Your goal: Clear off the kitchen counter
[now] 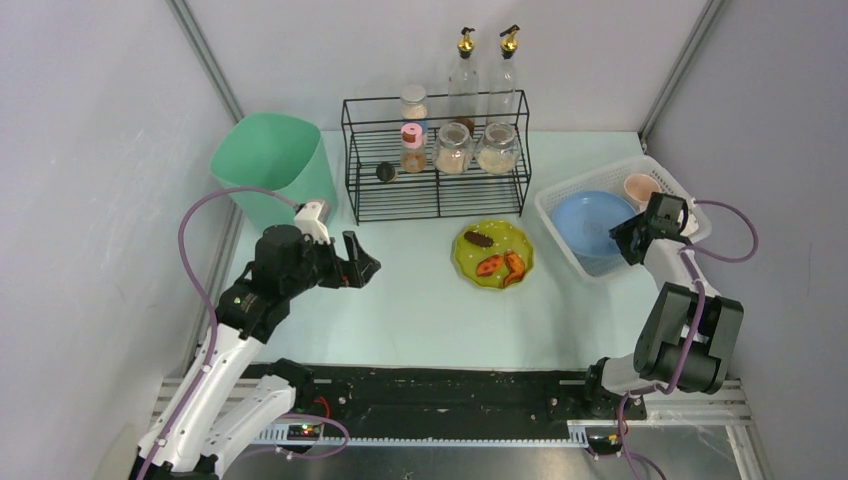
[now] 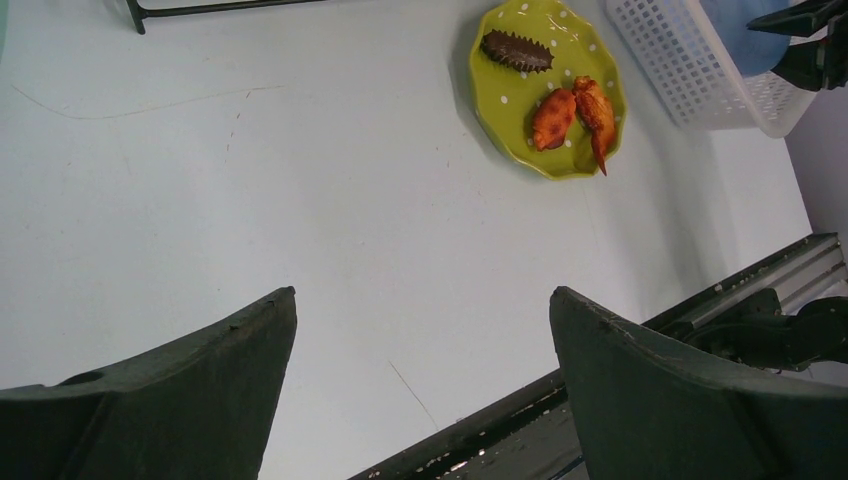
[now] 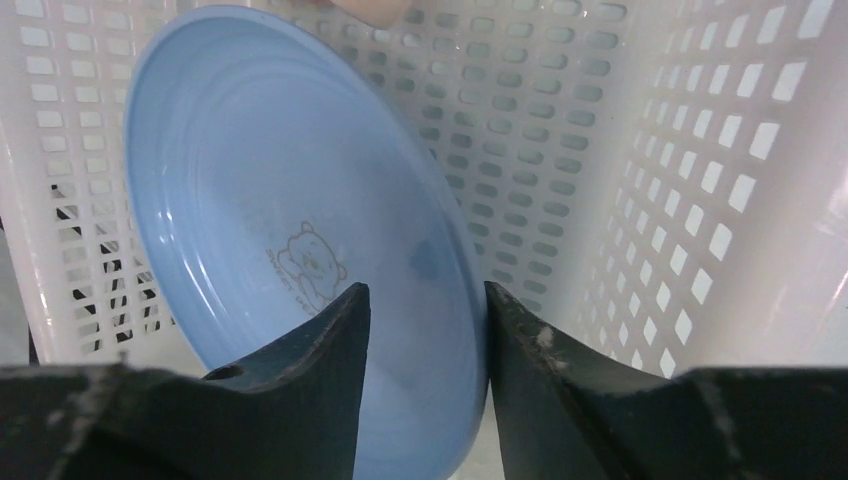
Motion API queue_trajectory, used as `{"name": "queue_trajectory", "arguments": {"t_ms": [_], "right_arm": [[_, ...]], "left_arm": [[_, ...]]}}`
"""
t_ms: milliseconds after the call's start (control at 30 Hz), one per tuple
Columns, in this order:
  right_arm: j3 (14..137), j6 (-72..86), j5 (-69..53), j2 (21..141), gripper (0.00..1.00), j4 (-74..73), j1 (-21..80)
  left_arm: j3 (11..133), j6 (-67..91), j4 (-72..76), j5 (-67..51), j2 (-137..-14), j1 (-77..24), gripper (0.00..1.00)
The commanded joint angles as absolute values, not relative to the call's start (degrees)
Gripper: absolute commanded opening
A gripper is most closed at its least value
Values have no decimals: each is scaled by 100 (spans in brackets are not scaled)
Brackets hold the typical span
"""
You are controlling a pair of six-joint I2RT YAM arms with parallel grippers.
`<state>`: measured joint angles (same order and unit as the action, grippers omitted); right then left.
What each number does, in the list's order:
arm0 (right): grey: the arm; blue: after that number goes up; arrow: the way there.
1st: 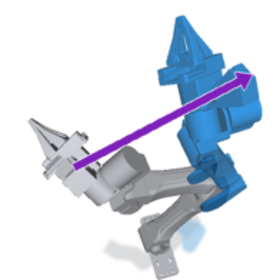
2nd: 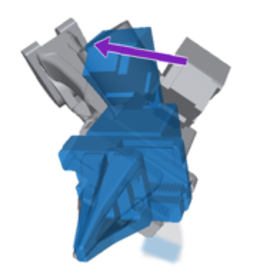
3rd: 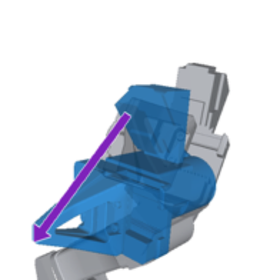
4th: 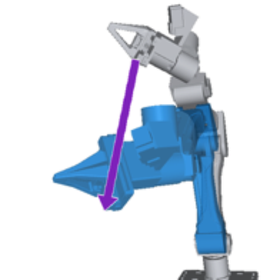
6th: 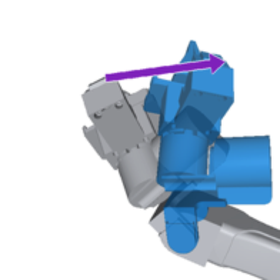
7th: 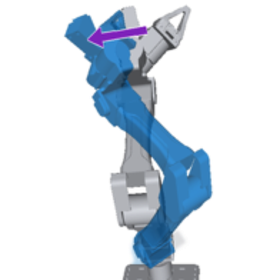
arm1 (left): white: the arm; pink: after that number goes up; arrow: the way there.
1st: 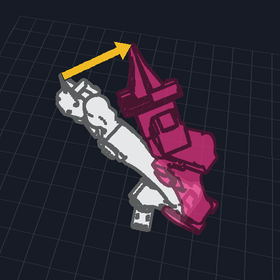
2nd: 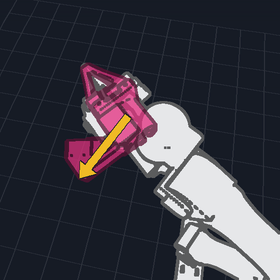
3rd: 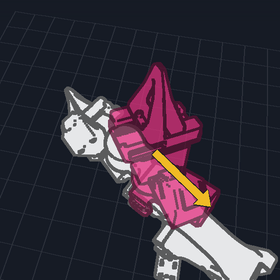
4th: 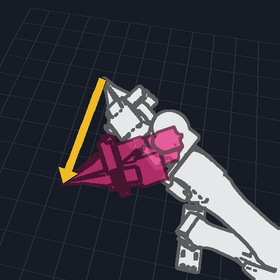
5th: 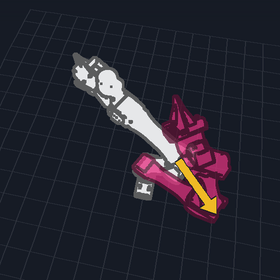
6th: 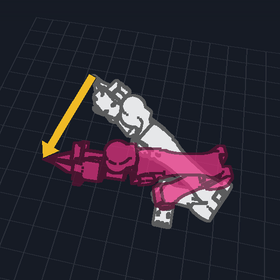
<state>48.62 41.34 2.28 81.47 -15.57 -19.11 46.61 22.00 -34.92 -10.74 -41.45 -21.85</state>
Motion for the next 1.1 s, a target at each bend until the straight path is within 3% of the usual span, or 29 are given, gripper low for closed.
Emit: {"name": "queue_trajectory", "arguments": {"t_ms": [0, 300, 767, 1067], "right_arm": [[4940, 3789, 529, 8118, 52, -1816, -1774], [5559, 3518, 1641, 8138, 57, -2826, -1391], [6005, 3314, 1736, 7494, 57, -3629, -1239], [6025, 2744, 1291, 6241, 57, -3621, 4]], "left_arm": [[4639, 2084, -3402, -1112, -4036, -2186, 100], [4621, 2077, -3401, -1148, -3932, -2160, 100], [4614, 2072, -3409, -1186, -3756, -2141, 100], [4602, 2070, -3410, -1133, -3773, -2129, 100]]}}
